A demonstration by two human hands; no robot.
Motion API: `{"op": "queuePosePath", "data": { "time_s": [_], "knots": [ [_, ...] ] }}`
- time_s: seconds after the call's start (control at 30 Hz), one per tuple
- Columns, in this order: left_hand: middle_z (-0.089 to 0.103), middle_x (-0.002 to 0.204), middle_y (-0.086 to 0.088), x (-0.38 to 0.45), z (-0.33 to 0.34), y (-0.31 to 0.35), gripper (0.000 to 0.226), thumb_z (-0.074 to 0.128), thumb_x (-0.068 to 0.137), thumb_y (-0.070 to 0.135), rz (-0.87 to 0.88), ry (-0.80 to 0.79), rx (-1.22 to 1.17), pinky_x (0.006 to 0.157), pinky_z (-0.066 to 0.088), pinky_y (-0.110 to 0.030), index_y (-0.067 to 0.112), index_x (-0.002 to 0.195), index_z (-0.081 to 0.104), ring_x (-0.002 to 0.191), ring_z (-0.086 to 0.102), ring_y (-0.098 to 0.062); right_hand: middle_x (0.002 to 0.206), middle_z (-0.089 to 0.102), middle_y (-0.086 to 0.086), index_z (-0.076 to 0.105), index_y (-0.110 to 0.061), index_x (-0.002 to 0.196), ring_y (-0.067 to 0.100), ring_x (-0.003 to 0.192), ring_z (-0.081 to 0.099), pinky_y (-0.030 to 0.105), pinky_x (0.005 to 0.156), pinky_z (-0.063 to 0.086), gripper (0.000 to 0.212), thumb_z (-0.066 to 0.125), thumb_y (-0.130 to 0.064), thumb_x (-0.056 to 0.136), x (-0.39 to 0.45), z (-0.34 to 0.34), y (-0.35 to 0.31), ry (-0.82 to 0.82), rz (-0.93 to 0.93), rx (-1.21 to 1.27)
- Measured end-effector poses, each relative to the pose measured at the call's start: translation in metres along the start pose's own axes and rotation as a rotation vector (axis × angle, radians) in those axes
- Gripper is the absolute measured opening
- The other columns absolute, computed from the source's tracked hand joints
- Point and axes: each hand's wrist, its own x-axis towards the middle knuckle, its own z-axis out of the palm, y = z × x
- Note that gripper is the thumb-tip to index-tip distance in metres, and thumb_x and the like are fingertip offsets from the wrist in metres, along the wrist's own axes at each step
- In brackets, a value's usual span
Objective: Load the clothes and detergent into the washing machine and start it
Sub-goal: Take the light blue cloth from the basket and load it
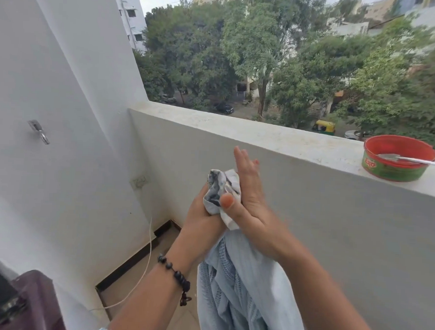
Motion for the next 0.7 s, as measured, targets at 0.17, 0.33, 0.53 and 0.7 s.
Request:
{"op": "queuePosePath", "data": {
  "time_s": [0.17,0.33,0.53,0.7],
  "knots": [
    [0.074,0.108,-0.010,-0.004,-0.005,0.005,0.034,0.070,0.085,0.014,-0.077,0.220,-0.312,0.082,0.060,-0.042,0.011,0.119,0.066,0.099,0.072,-0.027,0.157,-0.012,-0.030,-0.027,-0.061,0.136,0.004,0.149,-0.008,0.057,0.120,0.006,0.132,0.072,-0.080,0.052,-0.015,0.024,0.022,-0.106,0.089,0.020],
    [0.067,0.119,-0.017,-0.007,-0.016,-0.002,0.050,0.081,0.072,0.039,-0.355,0.304,-0.650,0.098,0.045,-0.067,0.021,0.117,0.071,0.116,0.062,-0.040,0.150,0.029,-0.032,-0.016,-0.059,0.142,0.005,0.142,0.032,0.048,0.117,0.028,0.143,0.093,-0.050,0.050,-0.027,0.062,0.049,-0.114,0.198,0.165],
    [0.074,0.084,-0.003,-0.019,-0.029,-0.011,0.020,0.068,0.082,0.022,-0.259,0.498,-0.782,0.078,0.057,-0.038,0.015,0.101,0.071,0.083,0.070,-0.019,0.111,0.070,-0.001,0.057,-0.025,0.121,0.016,0.104,0.067,0.037,0.085,0.057,0.062,0.081,0.002,0.071,-0.032,0.073,0.057,-0.099,0.341,0.314],
    [0.076,0.077,-0.004,-0.041,-0.040,-0.006,0.010,0.066,0.085,0.008,-0.280,0.516,-0.624,0.060,0.060,-0.033,0.015,0.090,0.071,0.068,0.074,-0.016,0.086,0.068,0.005,0.067,-0.001,0.094,0.018,0.085,0.065,0.031,0.075,0.052,0.021,0.069,0.001,0.073,-0.036,0.087,0.068,-0.131,0.396,0.302]
  ]
}}
